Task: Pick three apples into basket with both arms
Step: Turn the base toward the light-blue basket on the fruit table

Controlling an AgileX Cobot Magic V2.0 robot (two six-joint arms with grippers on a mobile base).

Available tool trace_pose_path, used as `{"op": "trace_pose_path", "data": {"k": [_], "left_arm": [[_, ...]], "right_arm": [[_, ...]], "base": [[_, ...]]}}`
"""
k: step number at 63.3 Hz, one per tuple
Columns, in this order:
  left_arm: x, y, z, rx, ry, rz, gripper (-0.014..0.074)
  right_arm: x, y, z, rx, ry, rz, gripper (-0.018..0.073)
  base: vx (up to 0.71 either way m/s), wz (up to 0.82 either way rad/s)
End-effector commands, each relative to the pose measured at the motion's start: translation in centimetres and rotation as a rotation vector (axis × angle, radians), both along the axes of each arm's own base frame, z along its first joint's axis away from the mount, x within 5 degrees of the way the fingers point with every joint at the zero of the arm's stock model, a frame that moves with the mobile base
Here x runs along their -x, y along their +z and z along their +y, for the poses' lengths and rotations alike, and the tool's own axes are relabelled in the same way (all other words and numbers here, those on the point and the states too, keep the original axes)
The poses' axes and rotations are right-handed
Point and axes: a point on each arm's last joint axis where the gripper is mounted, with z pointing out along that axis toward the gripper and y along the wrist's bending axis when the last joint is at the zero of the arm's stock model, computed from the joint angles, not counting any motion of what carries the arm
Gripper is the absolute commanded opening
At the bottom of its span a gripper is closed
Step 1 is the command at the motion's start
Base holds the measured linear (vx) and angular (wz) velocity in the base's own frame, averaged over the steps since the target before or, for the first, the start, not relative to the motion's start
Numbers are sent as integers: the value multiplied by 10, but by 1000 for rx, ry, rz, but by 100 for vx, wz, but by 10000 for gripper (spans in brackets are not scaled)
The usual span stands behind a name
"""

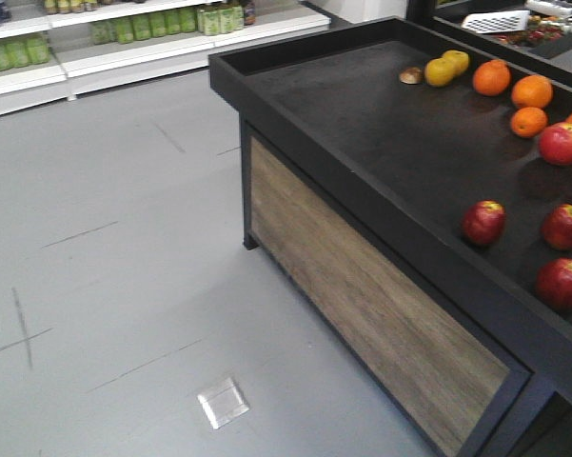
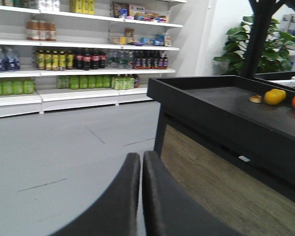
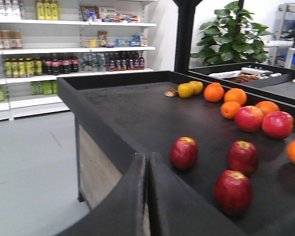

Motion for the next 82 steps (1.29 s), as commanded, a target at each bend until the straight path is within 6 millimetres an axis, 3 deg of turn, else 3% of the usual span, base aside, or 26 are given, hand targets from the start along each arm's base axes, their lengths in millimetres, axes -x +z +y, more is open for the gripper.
{"op": "trace_pose_path", "data": {"k": [1, 82], "left_arm": [[1, 6, -1, 15, -16, -86, -6], [1, 6, -1, 15, -16, -86, -6]], "right_arm": [[1, 3, 0, 21, 4, -77, -9], [1, 3, 0, 21, 4, -77, -9]], "base": [[8, -29], [9, -35]]}}
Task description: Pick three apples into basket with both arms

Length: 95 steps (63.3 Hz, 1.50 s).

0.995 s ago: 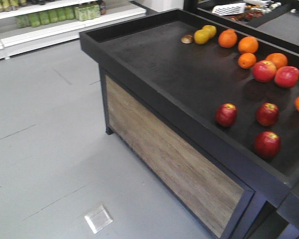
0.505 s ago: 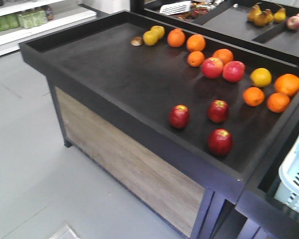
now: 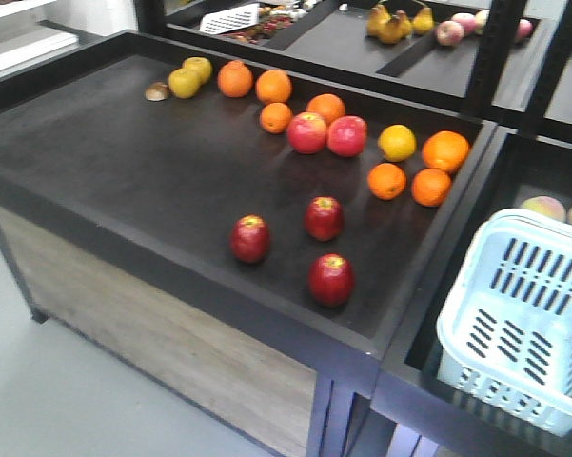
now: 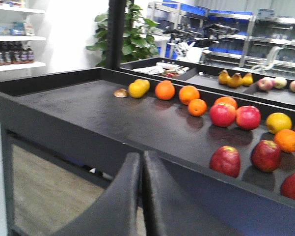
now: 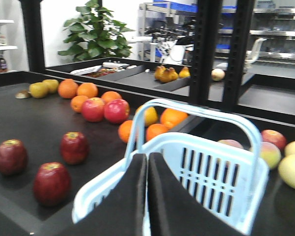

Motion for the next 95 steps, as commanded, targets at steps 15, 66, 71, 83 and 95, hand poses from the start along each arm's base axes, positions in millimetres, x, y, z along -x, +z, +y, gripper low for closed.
{"op": "trace_pose_path", "data": {"k": [15, 66, 71, 83, 95], "left_arm": [[1, 6, -1, 15, -16, -86, -6], [1, 6, -1, 15, -16, -86, -6], [1, 6, -1, 15, -16, -86, -6], [1, 6, -1, 15, -16, -86, -6], [1, 6, -1, 15, -16, -86, -6]], "right_arm": [[1, 3, 0, 21, 4, -77, -9], [1, 3, 0, 21, 4, -77, -9], [1, 3, 0, 21, 4, -77, -9], [1, 3, 0, 21, 4, -77, -9], [1, 3, 0, 21, 4, -77, -9]], "base": [[9, -35], [9, -35], [9, -34], [8, -30], [6, -22]]}}
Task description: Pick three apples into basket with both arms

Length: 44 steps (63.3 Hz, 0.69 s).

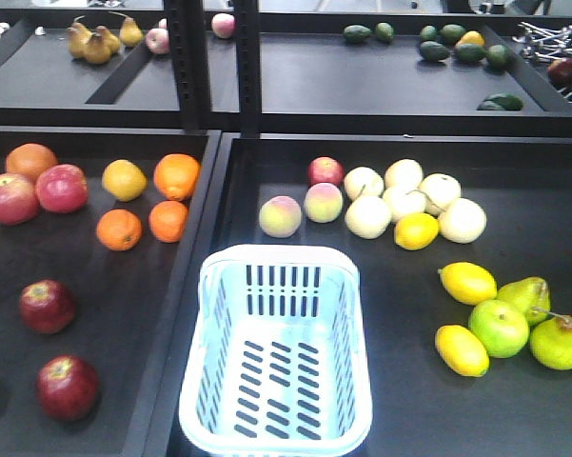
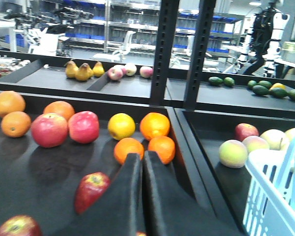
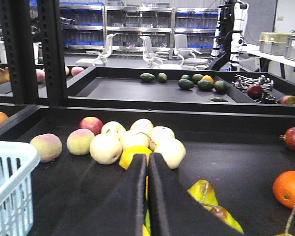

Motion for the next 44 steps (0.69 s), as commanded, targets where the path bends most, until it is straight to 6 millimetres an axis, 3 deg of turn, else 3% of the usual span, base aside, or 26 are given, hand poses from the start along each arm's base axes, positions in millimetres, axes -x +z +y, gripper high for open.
{"op": "trace_pose_path", "data": {"k": [1, 44], "left_arm": [[1, 6, -1, 15, -16, -86, -6], [1, 6, -1, 15, -16, -86, -6]], "right_arm": [[1, 3, 0, 21, 4, -77, -9], [1, 3, 0, 21, 4, -77, -9]], "base": [[5, -17], [2, -6]]}}
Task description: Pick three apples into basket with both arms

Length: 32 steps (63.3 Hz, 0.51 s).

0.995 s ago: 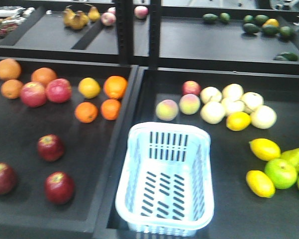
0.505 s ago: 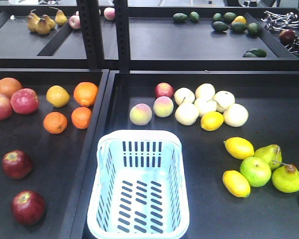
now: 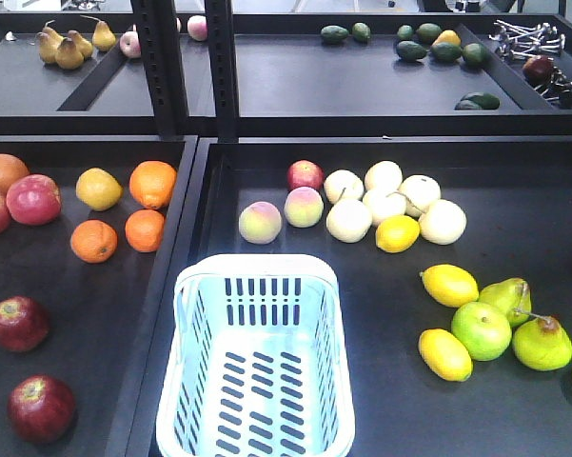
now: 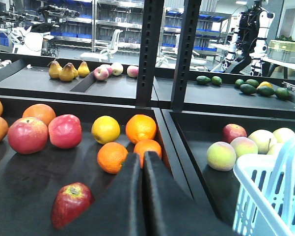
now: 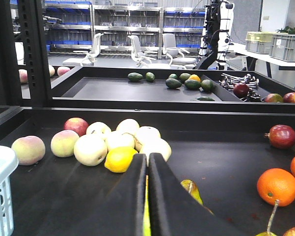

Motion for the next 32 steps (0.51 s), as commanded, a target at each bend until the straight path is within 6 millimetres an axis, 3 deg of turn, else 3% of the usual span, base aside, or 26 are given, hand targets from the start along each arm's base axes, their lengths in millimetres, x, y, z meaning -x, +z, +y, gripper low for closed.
{"op": "trace_pose_path", "data": {"k": [1, 32], "left_arm": [[1, 6, -1, 15, -16, -86, -6], [1, 6, -1, 15, -16, -86, -6]], "right_arm": [[1, 3, 0, 21, 4, -77, -9], [1, 3, 0, 21, 4, -77, -9]], "base": [[1, -3], [1, -1]]}}
